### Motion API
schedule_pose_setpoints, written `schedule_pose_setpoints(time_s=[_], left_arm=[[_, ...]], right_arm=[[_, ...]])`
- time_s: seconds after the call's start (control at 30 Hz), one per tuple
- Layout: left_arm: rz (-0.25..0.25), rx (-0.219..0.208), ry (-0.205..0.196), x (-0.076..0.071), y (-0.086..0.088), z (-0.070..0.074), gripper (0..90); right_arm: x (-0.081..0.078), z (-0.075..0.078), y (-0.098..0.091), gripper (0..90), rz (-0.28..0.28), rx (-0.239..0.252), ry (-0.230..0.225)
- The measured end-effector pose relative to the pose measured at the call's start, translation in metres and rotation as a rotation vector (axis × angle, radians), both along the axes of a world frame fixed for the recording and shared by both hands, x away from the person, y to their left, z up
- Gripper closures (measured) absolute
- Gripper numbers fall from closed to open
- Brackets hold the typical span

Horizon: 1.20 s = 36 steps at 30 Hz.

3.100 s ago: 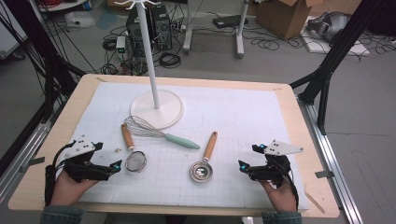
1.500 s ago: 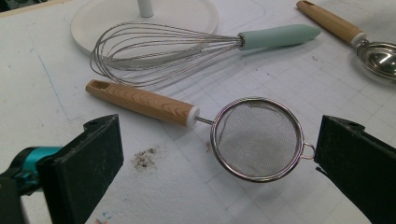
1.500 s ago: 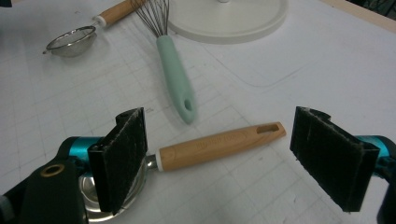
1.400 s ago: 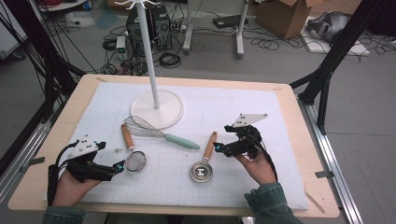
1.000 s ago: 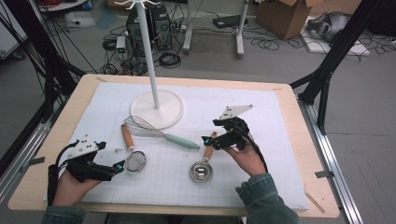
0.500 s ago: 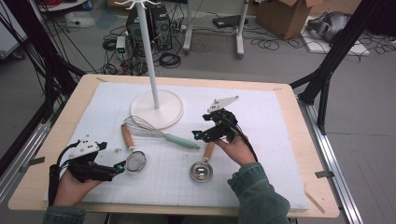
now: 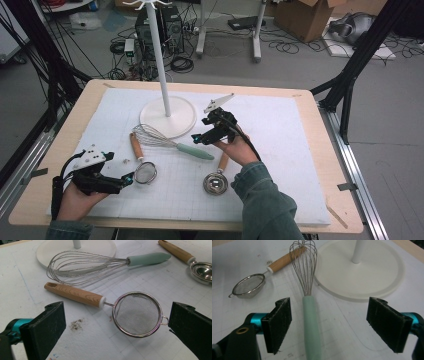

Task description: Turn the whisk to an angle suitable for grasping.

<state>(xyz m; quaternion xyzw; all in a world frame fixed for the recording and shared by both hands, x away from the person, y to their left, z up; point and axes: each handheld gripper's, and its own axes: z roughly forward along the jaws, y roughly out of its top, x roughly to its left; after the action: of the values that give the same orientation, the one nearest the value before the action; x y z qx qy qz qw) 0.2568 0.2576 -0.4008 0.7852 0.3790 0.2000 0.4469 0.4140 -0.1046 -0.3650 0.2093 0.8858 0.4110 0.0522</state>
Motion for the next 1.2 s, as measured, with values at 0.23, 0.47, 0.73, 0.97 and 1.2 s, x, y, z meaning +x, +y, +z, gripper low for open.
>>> schedule_pose_setpoints(time_s=[0.23,0.47,0.73,0.97,1.2], left_arm=[[0.007,-0.006,-0.002,0.0,0.002,0.0,1.8],[0.007,-0.004,-0.003,0.0,0.003,0.001,1.8],[0.008,0.001,-0.008,-0.001,0.004,0.002,1.8],[0.009,-0.004,-0.005,-0.001,0.004,0.001,1.8],[0.008,-0.002,-0.008,-0.001,0.004,0.002,1.8]], right_arm=[[0.006,-0.014,0.015,22.7,0.025,-0.037,0.034],[0.009,-0.024,0.029,28.1,0.063,-0.054,0.056],[0.012,-0.037,0.041,39.4,0.112,-0.096,0.078],[0.013,-0.042,0.044,45.1,0.134,-0.131,0.093],[0.013,-0.046,0.048,48.2,0.147,-0.148,0.1]])
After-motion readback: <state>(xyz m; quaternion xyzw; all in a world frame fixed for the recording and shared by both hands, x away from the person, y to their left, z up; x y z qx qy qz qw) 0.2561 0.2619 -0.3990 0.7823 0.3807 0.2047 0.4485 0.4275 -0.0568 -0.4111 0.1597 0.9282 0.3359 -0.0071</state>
